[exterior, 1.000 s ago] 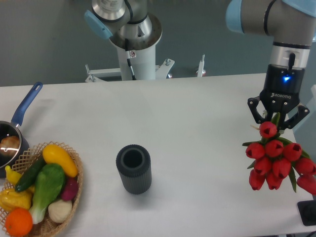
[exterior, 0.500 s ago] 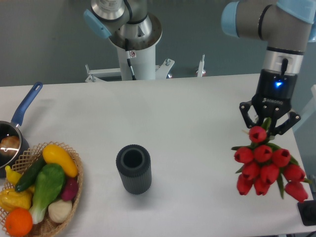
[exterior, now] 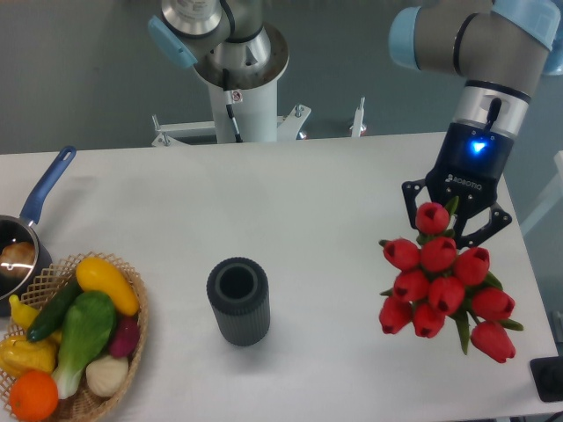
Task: Insert the flowers into the vase
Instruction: 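Carry the tulip bunch over to the dark grey vase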
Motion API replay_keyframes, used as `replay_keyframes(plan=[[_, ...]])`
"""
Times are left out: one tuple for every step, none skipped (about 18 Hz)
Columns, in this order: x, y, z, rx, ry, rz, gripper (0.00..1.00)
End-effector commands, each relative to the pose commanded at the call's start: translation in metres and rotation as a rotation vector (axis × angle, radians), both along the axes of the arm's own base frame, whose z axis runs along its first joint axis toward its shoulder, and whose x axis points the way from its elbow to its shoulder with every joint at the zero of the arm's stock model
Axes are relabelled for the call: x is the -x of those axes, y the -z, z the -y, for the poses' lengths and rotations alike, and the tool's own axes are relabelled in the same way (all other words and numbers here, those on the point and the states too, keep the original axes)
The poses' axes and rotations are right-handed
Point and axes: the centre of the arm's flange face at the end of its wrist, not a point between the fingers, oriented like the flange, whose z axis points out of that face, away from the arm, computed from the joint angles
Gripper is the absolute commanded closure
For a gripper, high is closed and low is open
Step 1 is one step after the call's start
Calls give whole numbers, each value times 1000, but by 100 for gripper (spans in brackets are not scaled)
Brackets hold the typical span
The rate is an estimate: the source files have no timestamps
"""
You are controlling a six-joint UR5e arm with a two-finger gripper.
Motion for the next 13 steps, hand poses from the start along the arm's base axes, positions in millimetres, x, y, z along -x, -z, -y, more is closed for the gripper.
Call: replay_keyframes(plan=[[-1,-2,-1,-17,9,4,75],[-3,-3,-2,-33,19,8,75],[-5,-5,-3,-48,29,12,75],[-7,-8,-5,-61,37,15,75],[-10,-9,-7,-69,46,18,75],[-17,-11,-14,-71,60,18,75],[-20,-8,-18,-69,68,22,75],[-24,-9,-20,-71,74,23,75],[-30,-9,-27,-74,90,25,75],[-38,-11,-35,-83,110,25,75],[-41,-12,-38,-95,122,31,75],[-43,-13,-40,-118,137,43,75],[-51,-16,-46,-154,168,61,75]])
